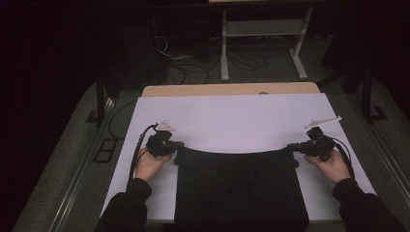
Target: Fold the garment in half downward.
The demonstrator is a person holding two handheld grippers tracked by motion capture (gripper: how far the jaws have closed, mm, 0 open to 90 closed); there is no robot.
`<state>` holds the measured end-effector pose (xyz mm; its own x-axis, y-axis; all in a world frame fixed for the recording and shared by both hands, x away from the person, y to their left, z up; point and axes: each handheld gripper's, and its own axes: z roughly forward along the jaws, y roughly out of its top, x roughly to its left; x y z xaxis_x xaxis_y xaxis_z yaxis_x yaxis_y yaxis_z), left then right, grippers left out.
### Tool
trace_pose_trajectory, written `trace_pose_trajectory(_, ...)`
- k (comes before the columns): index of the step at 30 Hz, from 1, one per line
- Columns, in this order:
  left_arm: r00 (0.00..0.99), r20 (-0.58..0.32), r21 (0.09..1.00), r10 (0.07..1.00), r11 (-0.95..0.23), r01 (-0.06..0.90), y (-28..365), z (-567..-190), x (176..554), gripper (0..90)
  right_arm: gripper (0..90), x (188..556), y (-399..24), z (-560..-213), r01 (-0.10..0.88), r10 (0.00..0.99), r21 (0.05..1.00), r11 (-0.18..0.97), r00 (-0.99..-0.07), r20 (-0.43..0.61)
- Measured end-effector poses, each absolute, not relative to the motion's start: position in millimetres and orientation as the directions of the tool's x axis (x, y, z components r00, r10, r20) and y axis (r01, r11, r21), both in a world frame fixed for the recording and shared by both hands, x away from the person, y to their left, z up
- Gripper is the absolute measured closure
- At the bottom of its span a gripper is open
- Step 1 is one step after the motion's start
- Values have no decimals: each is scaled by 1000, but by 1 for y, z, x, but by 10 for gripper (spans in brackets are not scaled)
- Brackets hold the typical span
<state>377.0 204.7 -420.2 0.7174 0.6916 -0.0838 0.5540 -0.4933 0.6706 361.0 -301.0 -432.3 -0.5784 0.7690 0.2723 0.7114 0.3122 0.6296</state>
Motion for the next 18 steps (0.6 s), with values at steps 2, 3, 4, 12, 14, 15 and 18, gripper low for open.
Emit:
trace_pose_trajectory(2,718,-76,669,692,-499,551,204,-417,378,881,877,363,-302,-430,710,770,631,313,-579,269)
trace_pose_trajectory(3,723,-65,662,688,-513,547,203,-416,379,882,877,363,-302,-429,709,771,634,309,-578,270)
trace_pose_trajectory(4,727,-52,662,685,-521,538,203,-414,380,882,877,364,-302,-428,709,772,634,309,-576,268)
trace_pose_trajectory(12,714,-44,673,699,-508,539,205,-404,385,882,877,371,-300,-423,703,779,645,301,-571,259)
trace_pose_trajectory(14,708,-47,674,705,-501,544,205,-399,387,882,877,375,-299,-420,701,779,644,306,-574,255)
trace_pose_trajectory(15,711,-42,672,702,-507,540,204,-395,388,882,878,376,-298,-419,698,778,646,309,-576,250)
trace_pose_trajectory(18,712,-29,674,702,-512,532,204,-386,390,881,877,382,-297,-415,694,778,651,306,-577,249)
